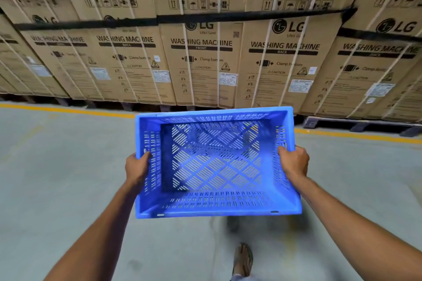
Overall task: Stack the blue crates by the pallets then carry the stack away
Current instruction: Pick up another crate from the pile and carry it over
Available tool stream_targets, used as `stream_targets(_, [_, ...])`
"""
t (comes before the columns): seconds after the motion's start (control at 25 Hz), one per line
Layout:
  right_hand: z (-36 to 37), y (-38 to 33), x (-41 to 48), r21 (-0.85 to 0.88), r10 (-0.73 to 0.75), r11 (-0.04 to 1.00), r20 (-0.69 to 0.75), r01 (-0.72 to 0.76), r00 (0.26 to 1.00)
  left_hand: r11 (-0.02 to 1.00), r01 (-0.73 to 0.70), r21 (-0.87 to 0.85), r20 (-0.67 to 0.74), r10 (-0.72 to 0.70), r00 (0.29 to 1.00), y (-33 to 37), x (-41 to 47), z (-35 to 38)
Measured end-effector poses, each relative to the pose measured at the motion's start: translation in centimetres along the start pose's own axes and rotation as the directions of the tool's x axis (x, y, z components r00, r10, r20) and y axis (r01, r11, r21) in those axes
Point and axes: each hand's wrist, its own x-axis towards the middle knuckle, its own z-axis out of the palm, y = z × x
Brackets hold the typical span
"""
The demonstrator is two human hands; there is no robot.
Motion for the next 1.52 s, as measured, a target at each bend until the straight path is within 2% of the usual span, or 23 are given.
stream_targets(0.12, [1.9,-1.6,5.4,0.062,0.097,0.992,0.148,-0.108,0.984,1.000,-0.023,0.008,0.157,0.021,0.987,1.8,4.5,2.6])
stream_targets(0.28, [4.0,-3.7,12.6,0.217,0.100,0.949,0.478,-0.228,0.873,0.998,0.055,0.000,0.263,-0.053,0.963,4.6,9.7,5.6])
stream_targets(0.44, [6.2,-3.8,17.0,0.250,0.084,0.927,0.585,-0.278,0.807,0.992,0.105,0.066,0.330,-0.121,0.936,5.1,13.6,8.1])
stream_targets(0.56, [8.9,-3.1,18.8,0.232,0.137,0.918,0.575,-0.322,0.807,0.984,0.129,0.123,0.386,-0.167,0.907,6.0,17.0,9.6])
stream_targets(0.68, [12.2,-3.5,20.3,0.167,0.190,0.934,0.519,-0.317,0.833,0.972,0.145,0.182,0.480,-0.217,0.850,7.6,21.7,11.3])
stream_targets(0.84, [17.3,-4.6,22.4,0.082,0.269,0.936,0.458,-0.342,0.847,0.965,0.220,0.143,0.536,-0.263,0.802,7.6,29.8,14.0])
stream_targets(0.92, [21.1,-4.9,24.5,0.088,0.275,0.938,0.405,-0.336,0.872,0.974,0.153,0.165,0.534,-0.219,0.816,5.6,34.8,16.1])
stream_targets(1.04, [27.3,-4.6,27.2,0.034,0.283,0.950,0.324,-0.310,0.903,0.958,-0.023,0.287,0.473,-0.121,0.873,1.7,41.3,19.4])
stream_targets(1.16, [33.7,-2.8,30.7,0.004,0.285,0.955,0.263,-0.296,0.922,0.906,-0.085,0.414,0.370,-0.082,0.925,-3.0,47.5,23.2])
stream_targets(1.28, [40.2,0.2,35.8,-0.035,0.252,0.967,0.269,-0.252,0.929,0.858,-0.136,0.496,0.326,-0.039,0.945,-7.4,53.3,28.3])
stream_targets(1.52, [51.2,5.6,47.6,-0.091,0.135,0.989,0.216,-0.118,0.967,0.864,-0.235,0.445,0.351,0.074,0.934,-14.5,65.0,38.6])
